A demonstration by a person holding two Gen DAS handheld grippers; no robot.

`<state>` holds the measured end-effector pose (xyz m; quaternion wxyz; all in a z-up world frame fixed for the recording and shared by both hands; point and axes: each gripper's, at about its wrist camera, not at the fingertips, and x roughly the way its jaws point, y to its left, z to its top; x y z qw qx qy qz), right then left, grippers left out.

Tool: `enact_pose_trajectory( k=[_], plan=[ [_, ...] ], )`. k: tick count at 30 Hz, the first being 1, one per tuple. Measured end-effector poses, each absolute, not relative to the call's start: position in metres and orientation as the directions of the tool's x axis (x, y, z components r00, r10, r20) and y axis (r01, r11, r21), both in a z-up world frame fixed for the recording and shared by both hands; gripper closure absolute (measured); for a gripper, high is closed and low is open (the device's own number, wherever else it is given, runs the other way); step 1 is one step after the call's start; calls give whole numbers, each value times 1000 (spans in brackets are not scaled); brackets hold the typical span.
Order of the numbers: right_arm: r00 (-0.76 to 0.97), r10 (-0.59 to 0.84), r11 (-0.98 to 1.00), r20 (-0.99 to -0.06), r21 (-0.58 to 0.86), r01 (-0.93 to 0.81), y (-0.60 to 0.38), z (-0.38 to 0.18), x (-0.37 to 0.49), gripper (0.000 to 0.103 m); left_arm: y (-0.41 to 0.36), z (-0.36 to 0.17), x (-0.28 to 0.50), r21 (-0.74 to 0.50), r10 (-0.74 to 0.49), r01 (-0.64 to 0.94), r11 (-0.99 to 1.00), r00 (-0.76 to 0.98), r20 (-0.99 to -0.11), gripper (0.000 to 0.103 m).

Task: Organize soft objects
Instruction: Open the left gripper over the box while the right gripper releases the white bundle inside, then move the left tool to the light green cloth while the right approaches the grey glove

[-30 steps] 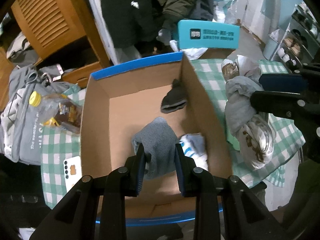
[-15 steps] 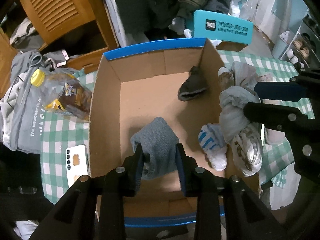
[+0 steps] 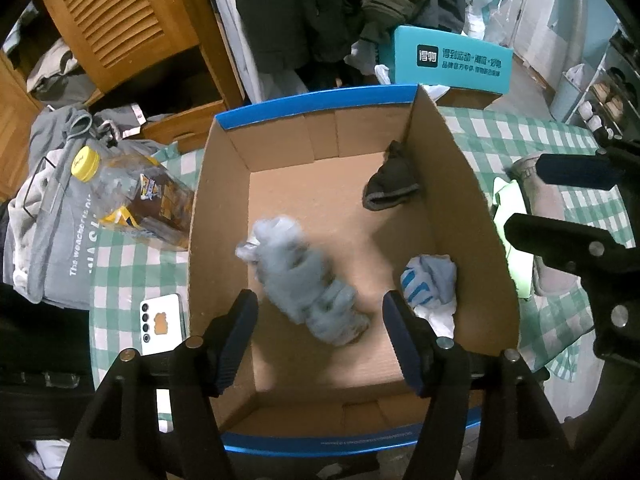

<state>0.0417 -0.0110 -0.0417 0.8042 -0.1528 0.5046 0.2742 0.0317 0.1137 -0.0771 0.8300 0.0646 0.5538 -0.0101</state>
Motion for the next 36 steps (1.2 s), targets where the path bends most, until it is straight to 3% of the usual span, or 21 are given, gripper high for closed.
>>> enact_pose_trajectory(
  k=[4,36],
  plan=[
    [362,277,818,-890,21,-575,-22,-37,41,41,106,-75,32,93,47,100,991,388,-921,36],
    [394,163,941,-904,21,-339,-158,-49,48,37,-12,-64,47,76,-27,253,964,381,-924,32]
  ],
)
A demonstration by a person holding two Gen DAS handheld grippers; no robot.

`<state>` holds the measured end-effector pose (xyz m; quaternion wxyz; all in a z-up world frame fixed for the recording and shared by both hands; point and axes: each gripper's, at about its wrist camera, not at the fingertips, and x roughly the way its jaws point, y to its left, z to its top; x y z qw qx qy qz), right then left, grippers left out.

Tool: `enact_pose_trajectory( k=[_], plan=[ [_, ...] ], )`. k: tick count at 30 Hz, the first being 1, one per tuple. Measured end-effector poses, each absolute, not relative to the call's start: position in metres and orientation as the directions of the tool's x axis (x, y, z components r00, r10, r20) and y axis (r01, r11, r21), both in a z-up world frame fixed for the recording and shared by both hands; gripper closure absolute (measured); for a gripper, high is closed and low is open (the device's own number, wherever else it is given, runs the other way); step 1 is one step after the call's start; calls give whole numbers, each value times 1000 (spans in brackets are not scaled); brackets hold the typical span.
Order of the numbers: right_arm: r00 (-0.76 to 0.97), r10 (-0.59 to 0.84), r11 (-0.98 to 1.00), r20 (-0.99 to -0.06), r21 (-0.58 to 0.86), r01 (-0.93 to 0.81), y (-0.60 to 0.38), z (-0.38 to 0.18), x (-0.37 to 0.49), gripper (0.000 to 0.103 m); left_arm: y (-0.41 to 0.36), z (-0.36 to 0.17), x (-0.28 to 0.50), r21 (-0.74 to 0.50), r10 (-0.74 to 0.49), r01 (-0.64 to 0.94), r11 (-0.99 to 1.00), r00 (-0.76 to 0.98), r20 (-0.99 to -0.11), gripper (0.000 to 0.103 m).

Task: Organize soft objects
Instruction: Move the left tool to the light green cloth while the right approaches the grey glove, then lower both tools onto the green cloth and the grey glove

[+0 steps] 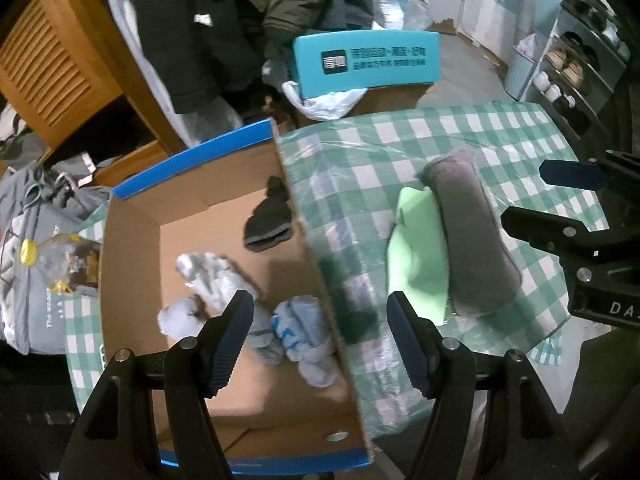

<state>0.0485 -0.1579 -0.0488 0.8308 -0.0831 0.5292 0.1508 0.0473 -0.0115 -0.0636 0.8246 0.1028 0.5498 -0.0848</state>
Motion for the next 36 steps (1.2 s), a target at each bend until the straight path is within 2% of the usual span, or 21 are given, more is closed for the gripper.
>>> enact_pose_trajectory(
  k=[7,11,19,36],
  plan=[
    [392,149,956,-908,31,-291,-184,-55,49,36,-38,-71,55,73,-36,286,955,357,-933,32],
    [380,137,966,-915,39,-254,-200,-63,53,36,-54,-77,60,88,-27,304,949,355,-934,24],
    [321,122,980,-939,63,-188,-221,-91,64,36,-75,-103,73,115,6,327,938,316,-949,24],
    [219,156,986,-963,138,-95,-223,-137,93,36,-89,-148,105,64,-6,308,949,220,-976,24]
  ],
)
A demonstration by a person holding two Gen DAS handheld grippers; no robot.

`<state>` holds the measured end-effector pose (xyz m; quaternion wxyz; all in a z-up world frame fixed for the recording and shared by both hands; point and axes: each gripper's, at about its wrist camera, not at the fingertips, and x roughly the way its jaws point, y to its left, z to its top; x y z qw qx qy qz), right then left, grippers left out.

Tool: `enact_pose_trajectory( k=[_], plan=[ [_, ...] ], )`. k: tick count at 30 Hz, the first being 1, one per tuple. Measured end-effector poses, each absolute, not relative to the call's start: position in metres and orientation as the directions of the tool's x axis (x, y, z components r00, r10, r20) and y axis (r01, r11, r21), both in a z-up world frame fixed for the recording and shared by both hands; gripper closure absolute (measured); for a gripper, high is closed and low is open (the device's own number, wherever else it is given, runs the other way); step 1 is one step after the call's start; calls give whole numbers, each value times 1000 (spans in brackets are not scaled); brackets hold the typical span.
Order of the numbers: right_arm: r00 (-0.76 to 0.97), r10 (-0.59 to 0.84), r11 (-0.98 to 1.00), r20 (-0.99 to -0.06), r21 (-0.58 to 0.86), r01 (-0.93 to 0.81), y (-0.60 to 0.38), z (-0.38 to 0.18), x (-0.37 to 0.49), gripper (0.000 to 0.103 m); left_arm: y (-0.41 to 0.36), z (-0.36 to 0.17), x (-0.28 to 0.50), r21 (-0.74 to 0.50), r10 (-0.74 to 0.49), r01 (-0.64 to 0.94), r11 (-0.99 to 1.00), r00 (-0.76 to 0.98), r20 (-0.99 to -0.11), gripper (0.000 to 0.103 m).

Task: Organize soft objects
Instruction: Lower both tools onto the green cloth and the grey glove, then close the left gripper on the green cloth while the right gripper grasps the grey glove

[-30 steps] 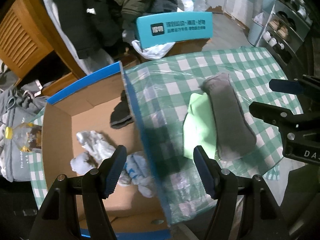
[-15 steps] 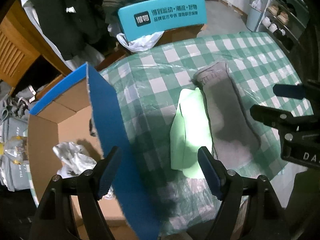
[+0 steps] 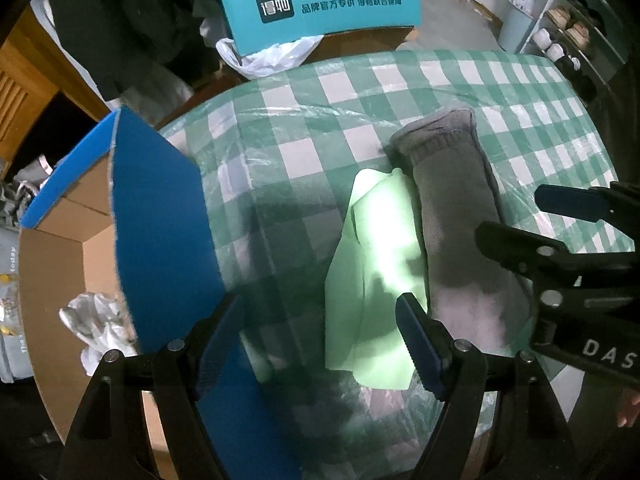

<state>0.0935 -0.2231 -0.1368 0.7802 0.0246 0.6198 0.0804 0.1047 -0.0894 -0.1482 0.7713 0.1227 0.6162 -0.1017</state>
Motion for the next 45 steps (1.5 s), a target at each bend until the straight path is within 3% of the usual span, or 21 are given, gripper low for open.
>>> enact_pose_trajectory(
  k=[12,20,21,22,24,27,45],
  plan=[
    [179,140,989,-974,128,-75,-215,-162,114,36,-101,-155,111,116,38,324,939,239,-970,14],
    [172,102,993,-980,89,-81,-211,-174,120,36,-100,-155,111,125,45,340,932,233,-971,14],
    [175,99,993,-980,84,-88,-211,-174,119,39,-100,-154,111,120,41,340,933,232,-972,14],
    [181,94,993,-979,78,-91,-212,-173,119,55,-99,-154,111,117,38,339,934,230,-972,14],
    [183,86,993,-979,68,-100,-213,-172,118,74,-99,-153,111,109,32,337,935,226,-973,14],
    [193,78,992,-978,58,-108,-218,-168,115,89,-98,-152,112,96,21,333,938,221,-975,14],
    [274,29,997,-961,7,-80,-281,-126,79,92,-116,-156,112,14,-42,313,950,171,-984,14]
  ],
)
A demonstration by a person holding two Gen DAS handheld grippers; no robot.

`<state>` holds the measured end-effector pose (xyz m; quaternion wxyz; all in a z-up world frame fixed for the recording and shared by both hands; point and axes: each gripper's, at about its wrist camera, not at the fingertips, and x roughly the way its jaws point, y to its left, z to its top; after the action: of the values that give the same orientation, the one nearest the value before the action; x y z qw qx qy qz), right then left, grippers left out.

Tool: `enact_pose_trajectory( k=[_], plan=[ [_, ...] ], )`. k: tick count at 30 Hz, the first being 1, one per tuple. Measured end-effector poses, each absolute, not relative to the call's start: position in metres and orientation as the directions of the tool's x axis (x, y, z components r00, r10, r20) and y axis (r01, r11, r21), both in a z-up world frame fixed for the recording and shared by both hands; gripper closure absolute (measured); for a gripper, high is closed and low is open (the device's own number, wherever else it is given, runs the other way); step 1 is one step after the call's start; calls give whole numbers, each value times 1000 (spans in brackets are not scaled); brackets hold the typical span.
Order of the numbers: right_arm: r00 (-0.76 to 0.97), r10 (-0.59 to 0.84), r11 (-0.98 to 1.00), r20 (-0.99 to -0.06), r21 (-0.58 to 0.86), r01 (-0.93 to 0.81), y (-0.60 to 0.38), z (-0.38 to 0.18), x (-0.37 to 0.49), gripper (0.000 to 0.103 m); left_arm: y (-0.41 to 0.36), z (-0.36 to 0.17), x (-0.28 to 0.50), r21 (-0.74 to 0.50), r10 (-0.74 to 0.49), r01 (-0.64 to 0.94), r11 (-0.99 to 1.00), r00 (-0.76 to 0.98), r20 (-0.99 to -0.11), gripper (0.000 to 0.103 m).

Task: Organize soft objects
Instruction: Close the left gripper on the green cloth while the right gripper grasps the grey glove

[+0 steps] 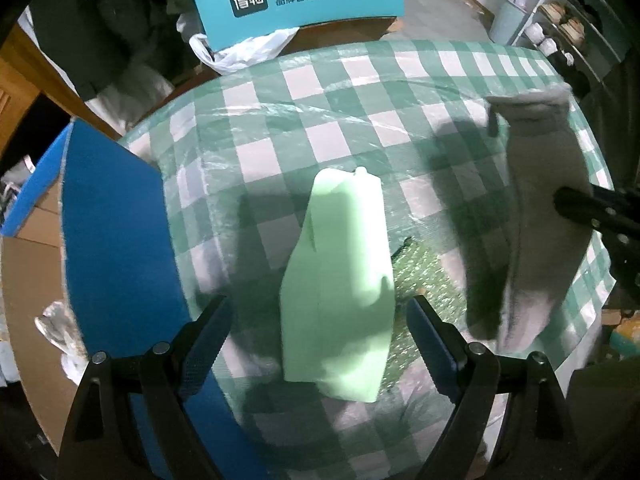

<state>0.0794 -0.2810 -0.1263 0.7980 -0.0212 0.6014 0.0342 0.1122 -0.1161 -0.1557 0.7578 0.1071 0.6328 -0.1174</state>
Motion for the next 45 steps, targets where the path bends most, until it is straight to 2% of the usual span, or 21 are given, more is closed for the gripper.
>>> enact_pose_trajectory(
  k=[5,9,12,15,17,18,19,25,28,30,32,33,34,36,39,45],
  plan=[
    [268,-24,996,-963,-46,-75,-296,-127,74,92,-120,-165,122,1,-44,281,960,154,-987,14],
    [244,-9,998,-970,-25,-61,-303,-139,76,92,-123,-175,132,-4,-39,253,967,135,-990,14],
    [228,11,999,-974,-1,-54,-306,-149,79,87,-124,-181,138,-6,-36,244,970,121,-992,14],
    [220,46,999,-974,41,-28,-309,-158,84,74,-129,-185,143,3,-27,248,969,117,-993,14],
    [205,65,998,-977,63,-13,-310,-165,85,59,-131,-189,146,16,-14,248,969,117,-993,14],
    [202,59,998,-978,60,-5,-311,-167,86,48,-130,-191,148,20,-9,248,969,117,-993,14],
    [199,48,999,-979,49,3,-312,-169,86,43,-131,-193,149,21,-8,249,968,115,-993,14],
    [178,36,999,-983,40,20,-310,-180,89,41,-132,-202,159,15,-11,246,969,104,-994,14],
    [170,24,999,-985,27,16,-307,-184,90,41,-130,-204,164,1,-24,240,971,103,-994,24],
    [170,15,1000,-985,18,14,-306,-185,91,41,-129,-207,166,-8,-31,238,971,92,-995,44],
    [169,6,1000,-986,8,10,-303,-187,93,41,-129,-207,165,1,-24,241,970,101,-995,50],
    [169,1,1000,-986,2,8,-302,-188,94,41,-129,-207,164,-2,-28,246,969,101,-994,58],
    [169,-2,1000,-986,-1,6,-300,-188,94,41,-127,-207,164,-9,-34,249,969,99,-995,63],
    [167,-10,1000,-986,-10,4,-298,-190,94,41,-124,-206,160,-32,-54,243,970,83,-995,82],
    [168,-27,1000,-985,-28,-4,-293,-193,95,41,-118,-206,161,-73,-92,230,970,71,-993,90],
    [182,-54,998,-982,-58,-19,-290,-202,92,41,-110,-190,158,-103,-130,244,964,96,-987,93]
  ],
)
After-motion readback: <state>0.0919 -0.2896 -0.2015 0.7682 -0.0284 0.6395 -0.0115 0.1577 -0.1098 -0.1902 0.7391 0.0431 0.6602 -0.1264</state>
